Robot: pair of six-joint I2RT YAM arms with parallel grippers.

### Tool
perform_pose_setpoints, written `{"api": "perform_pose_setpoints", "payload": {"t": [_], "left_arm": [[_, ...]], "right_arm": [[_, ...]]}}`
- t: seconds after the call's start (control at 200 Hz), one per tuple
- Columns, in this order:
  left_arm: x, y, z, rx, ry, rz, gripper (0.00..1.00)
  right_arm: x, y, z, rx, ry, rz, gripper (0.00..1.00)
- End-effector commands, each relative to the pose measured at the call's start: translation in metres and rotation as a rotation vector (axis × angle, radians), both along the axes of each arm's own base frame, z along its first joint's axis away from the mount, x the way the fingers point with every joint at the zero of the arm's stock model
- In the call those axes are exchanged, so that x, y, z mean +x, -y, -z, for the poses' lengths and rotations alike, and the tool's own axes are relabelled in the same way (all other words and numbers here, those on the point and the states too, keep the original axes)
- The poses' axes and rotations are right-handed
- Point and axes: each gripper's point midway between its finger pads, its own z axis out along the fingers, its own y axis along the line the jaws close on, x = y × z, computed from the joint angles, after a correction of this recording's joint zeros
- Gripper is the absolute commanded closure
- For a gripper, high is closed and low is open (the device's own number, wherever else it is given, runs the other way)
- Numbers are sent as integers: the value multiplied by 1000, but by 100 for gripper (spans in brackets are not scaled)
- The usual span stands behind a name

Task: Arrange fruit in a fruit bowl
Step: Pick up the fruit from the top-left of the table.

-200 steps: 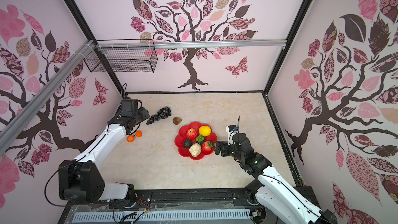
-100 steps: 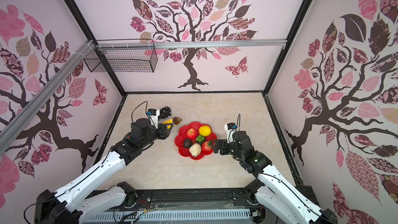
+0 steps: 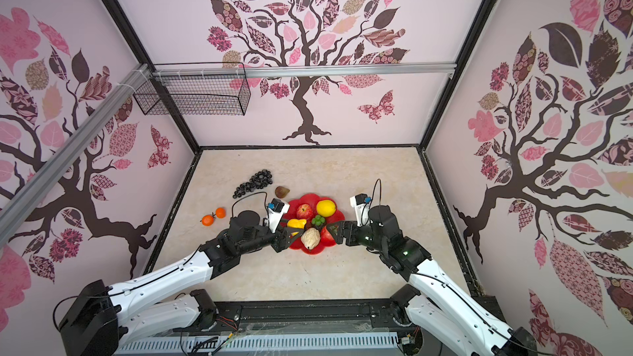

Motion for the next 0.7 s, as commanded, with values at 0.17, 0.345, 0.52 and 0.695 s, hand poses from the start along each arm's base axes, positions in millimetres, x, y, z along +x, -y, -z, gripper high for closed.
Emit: {"api": "perform_pose_setpoints", "payload": {"t": [0.17, 0.345, 0.52, 0.695], "left_arm": [[-22, 10, 3, -38, 104, 138, 57], [-30, 10, 7, -47, 132, 176, 57], [-34, 13, 9, -50, 149, 202, 57], [-39, 17, 8, -58, 169, 231, 57]], "right_arm": [[-11, -39, -36, 117, 25, -117, 30], [-11, -45, -35, 128, 12, -136, 38], [-13, -51, -26, 123, -24, -157, 43], [-19, -61, -21, 112, -42, -180, 43]]}}
